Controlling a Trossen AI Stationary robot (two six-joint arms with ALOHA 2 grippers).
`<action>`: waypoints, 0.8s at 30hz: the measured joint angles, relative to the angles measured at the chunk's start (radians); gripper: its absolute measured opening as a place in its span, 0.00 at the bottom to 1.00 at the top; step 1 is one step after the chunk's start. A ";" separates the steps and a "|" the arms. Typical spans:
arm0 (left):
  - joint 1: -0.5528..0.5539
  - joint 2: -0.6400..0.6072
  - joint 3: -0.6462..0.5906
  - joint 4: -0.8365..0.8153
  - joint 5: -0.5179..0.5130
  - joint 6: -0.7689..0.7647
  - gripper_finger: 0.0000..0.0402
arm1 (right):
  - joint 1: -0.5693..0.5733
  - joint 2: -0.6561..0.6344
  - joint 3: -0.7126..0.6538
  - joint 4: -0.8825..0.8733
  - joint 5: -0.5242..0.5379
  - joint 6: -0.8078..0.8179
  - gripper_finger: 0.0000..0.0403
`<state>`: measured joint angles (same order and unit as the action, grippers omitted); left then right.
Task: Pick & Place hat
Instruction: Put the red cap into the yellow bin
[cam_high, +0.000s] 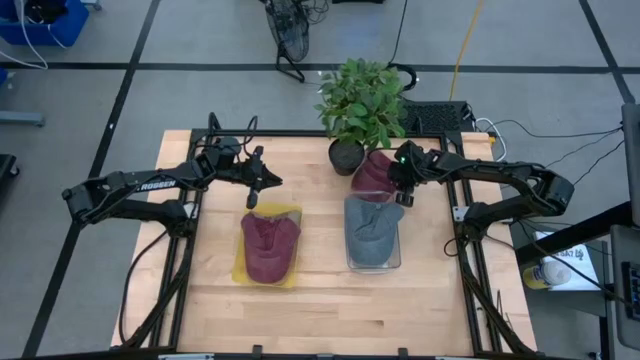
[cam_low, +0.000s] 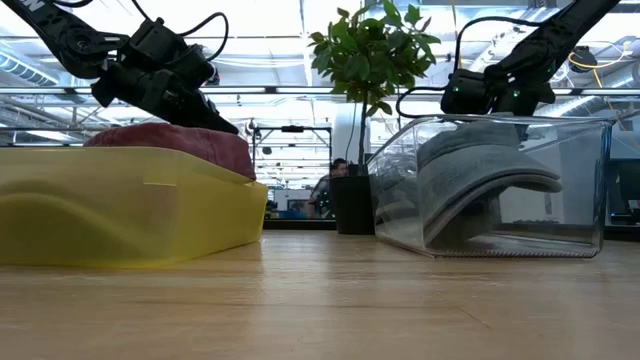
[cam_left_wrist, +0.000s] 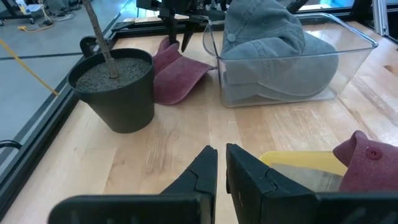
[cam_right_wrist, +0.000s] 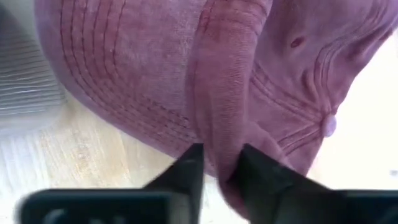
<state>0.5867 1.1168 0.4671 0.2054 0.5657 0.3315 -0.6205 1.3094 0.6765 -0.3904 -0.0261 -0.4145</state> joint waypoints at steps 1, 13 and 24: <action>0.000 0.000 0.000 0.000 0.000 -0.001 0.10 | 0.000 0.000 0.000 0.001 0.002 0.000 0.15; 0.000 0.000 0.000 0.000 0.000 -0.030 0.10 | 0.000 -0.148 0.002 -0.012 0.238 -0.038 0.01; -0.012 0.000 0.000 0.035 0.000 -0.110 0.10 | 0.045 -0.454 0.088 -0.202 0.266 -0.032 0.00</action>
<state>0.5749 1.1168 0.4671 0.2409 0.5659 0.2214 -0.5755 0.8551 0.7644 -0.5922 0.2403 -0.4463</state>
